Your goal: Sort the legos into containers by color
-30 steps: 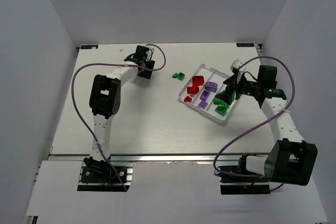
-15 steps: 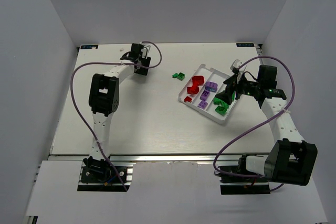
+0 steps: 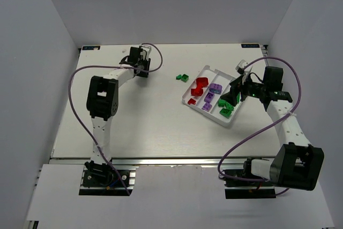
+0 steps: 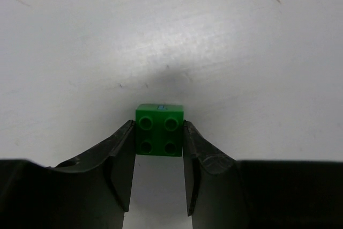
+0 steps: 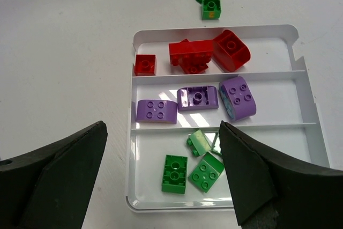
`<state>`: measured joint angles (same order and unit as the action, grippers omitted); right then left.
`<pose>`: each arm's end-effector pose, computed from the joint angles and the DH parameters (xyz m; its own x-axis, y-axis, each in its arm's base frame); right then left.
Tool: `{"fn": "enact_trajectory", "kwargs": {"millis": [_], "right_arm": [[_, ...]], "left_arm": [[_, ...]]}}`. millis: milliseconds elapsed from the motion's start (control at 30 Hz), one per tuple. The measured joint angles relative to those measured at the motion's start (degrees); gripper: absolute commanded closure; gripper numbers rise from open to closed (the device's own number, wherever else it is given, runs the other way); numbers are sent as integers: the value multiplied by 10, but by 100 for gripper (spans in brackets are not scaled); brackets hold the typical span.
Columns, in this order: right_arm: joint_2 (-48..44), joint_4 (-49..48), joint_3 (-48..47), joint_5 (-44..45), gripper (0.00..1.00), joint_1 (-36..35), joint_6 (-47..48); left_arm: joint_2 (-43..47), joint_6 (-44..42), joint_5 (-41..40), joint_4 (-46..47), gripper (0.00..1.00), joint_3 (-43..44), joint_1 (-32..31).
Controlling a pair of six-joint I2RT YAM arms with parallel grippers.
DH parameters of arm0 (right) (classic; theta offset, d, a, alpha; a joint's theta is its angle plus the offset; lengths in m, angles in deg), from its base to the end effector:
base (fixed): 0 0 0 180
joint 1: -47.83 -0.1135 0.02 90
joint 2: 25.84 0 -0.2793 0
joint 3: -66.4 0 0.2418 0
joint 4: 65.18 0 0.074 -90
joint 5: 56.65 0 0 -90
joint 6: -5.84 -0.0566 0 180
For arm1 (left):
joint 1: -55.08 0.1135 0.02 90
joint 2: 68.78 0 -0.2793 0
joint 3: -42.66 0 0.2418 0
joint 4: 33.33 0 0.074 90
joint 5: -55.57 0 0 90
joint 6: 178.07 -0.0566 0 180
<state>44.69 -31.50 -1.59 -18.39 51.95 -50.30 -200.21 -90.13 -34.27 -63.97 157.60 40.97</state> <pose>0.2590 0.0259 0.3017 -0.1622 -0.3342 -0.9284 -0.8161 0.5743 -0.0642 0.5096 -0.1283 0.1586 -0.7015 0.2134 -0.6800 0.2710 0.9623 0.0224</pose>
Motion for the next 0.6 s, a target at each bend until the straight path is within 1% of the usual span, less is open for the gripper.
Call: {"fn": "enact_trajectory", "kwargs": {"millis": [100, 200, 233, 267, 300, 333, 367, 467, 533, 600], "right_arm": [[-11, -22, 9, 25, 11, 0, -23], [-28, -65, 27, 72, 11, 0, -75], [-31, -73, 29, 89, 19, 0, -92], [-30, -80, 29, 103, 29, 1, -104], [-28, -84, 28, 107, 62, 3, -114], [-25, -87, 27, 107, 85, 5, -121], [-20, -86, 24, 106, 100, 9, -130], [1, -76, 7, 99, 100, 17, -160], [7, -74, -2, 98, 100, 22, -176], [7, -73, -10, 97, 100, 26, -189]], "left_arm": [[38, 17, 29, 18, 90, -56, 0], [97, 52, 78, 30, 92, -121, -2], [120, 65, 97, 40, 92, -141, -3], [150, 81, 118, 50, 92, -167, -7], [181, 103, 142, 68, 92, -192, -12], [212, 128, 165, 93, 92, -216, -20], [242, 153, 187, 125, 92, -241, -31], [306, 227, 237, 223, 92, -296, -90], [317, 269, 261, 280, 92, -312, -141], [308, 307, 275, 328, 92, -316, -190]]}}
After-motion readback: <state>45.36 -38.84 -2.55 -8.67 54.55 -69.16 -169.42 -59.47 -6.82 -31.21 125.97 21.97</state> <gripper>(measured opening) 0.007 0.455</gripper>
